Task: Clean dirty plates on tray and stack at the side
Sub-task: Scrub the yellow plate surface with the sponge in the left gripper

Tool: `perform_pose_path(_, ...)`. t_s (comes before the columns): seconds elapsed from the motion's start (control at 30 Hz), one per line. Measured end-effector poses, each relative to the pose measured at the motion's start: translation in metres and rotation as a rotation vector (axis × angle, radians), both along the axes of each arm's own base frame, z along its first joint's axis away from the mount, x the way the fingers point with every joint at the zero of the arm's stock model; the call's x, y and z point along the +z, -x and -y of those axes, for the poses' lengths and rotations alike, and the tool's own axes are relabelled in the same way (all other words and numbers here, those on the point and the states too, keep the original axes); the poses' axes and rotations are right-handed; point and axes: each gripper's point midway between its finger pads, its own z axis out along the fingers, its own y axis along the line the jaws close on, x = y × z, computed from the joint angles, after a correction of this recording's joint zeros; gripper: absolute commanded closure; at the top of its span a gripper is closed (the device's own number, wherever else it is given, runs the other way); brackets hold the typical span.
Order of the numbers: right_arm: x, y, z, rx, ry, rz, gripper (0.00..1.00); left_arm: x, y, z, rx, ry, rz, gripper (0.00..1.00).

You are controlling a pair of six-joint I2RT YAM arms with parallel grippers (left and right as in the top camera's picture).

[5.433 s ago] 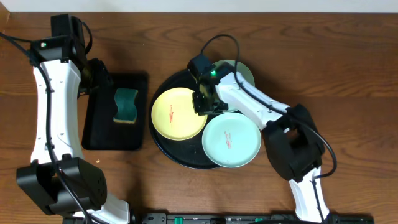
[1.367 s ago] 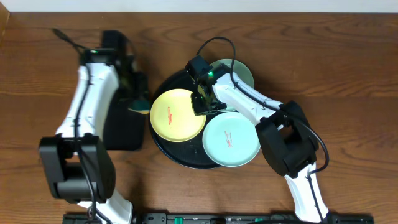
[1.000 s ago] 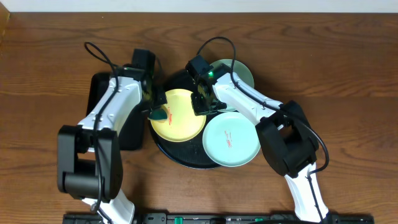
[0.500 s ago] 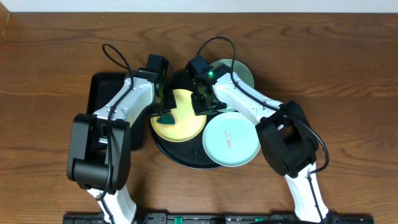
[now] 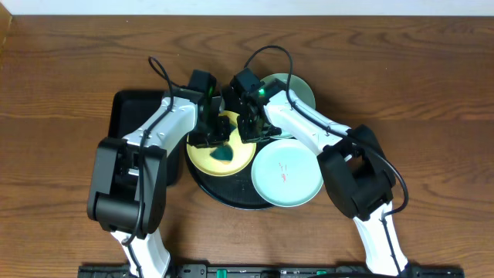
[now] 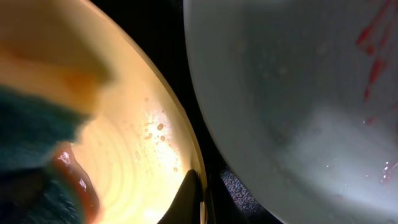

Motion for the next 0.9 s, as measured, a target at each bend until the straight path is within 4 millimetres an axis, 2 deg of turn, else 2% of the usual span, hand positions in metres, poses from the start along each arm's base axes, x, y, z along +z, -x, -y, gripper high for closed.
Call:
perform_pose_path(0.17,0.0,0.0,0.0,0.0,0.0,0.0,0.99,-0.002,0.011,-0.026,0.142,-0.177,-0.052,0.92)
perform_pose_path(0.3,0.0,0.0,0.0,0.0,0.0,0.0,0.99,-0.002,0.011,-0.031,0.182,-0.212,-0.052,0.93)
perform_pose_path(0.43,0.0,0.0,0.0,0.0,0.0,0.0,0.99,-0.002,0.007,-0.023,0.1,-0.157,-0.034,0.92)
perform_pose_path(0.6,0.0,0.0,0.0,0.0,0.0,0.0,0.99,0.005,-0.007,0.007,-0.079,0.053,0.038,0.92)
perform_pose_path(0.73,0.0,0.0,0.0,0.0,0.0,0.0,0.99,0.01,-0.014,0.024,-0.148,0.137,0.091,0.93)
perform_pose_path(0.8,0.0,0.0,0.0,0.0,0.0,0.0,0.99,0.01,-0.018,0.023,-0.137,0.125,0.105,0.93)
perform_pose_path(0.9,0.0,0.0,0.0,0.0,0.0,0.0,0.99,0.005,-0.021,0.006,-0.055,0.028,0.096,0.92)
